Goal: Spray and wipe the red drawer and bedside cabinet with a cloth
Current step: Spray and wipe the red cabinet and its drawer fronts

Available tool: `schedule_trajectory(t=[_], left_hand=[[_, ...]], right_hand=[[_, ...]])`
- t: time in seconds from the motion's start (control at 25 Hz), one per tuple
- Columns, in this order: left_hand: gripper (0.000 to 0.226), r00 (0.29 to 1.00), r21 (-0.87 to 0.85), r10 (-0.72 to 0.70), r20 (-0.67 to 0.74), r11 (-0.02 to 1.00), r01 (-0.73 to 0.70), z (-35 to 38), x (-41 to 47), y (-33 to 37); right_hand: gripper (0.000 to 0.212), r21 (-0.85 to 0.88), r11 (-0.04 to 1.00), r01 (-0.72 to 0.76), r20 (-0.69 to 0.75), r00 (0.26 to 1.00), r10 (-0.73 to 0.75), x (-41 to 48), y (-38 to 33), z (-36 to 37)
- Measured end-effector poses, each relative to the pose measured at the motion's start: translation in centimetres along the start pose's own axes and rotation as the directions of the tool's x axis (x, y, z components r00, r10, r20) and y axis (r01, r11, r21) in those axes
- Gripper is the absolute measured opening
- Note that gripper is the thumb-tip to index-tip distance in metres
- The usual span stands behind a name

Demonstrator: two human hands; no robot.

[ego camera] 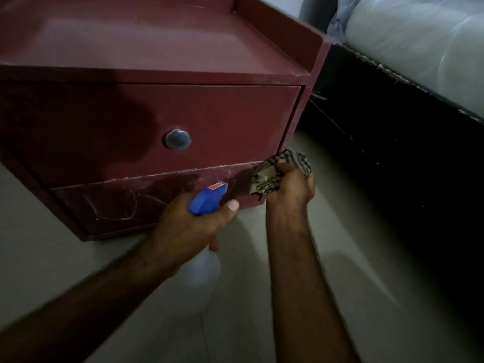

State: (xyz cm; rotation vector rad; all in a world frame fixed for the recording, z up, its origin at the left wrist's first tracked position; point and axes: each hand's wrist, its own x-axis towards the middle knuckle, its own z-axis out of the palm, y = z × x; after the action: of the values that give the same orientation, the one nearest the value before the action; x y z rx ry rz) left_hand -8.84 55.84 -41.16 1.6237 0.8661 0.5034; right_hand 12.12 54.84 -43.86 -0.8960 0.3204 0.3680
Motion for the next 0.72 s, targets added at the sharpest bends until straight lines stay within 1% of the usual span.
schedule_trajectory(t=[0.12,0.2,0.28,0.36,0.44,0.6,0.72], left_hand=[[0.049,1.0,-0.004,0.022,0.009,1.0,-0.022,0.0,-0.2,0.4],[0.05,0.999,0.002,0.038,-0.002,0.999,-0.038,0.0,-0.4,0.7],[0.05,0.999,0.023,0.048,-0.002,0.999,-0.048,-0.2,-0.5,0.9],[0.052,0.998,0.042,0.061,0.009,0.997,-0.061,-0.3,-0.6,1.1],[0.053,0.998,0.061,0.062,0.008,0.996,-0.062,-0.3,-0.8,1.4],[0.054,0.998,0.08,0.069,-0.008,0.994,-0.068,-0.3,-0.9,1.7],[0.051,0.998,0.081,0.067,-0.002,0.994,-0.066,-0.5,-1.0,1.6]], right_hand=[[0.057,-0.064,0.997,-0.046,-0.061,0.997,0.042,-0.4,0.3,-0.3],[0.06,-0.088,0.994,-0.063,-0.08,0.995,0.056,-0.7,0.2,-0.1],[0.061,-0.061,0.998,-0.034,-0.063,0.998,0.03,-0.7,-0.2,0.5],[0.053,-0.026,1.0,0.011,-0.027,1.0,-0.011,-0.6,-0.8,1.0],[0.052,-0.028,0.999,0.036,-0.01,0.999,-0.036,-0.6,-0.9,0.8],[0.053,-0.12,0.993,-0.01,-0.043,0.999,0.005,-0.9,-0.4,0.1],[0.05,-0.073,0.997,0.024,-0.01,1.0,-0.025,-1.2,-1.2,1.2]])
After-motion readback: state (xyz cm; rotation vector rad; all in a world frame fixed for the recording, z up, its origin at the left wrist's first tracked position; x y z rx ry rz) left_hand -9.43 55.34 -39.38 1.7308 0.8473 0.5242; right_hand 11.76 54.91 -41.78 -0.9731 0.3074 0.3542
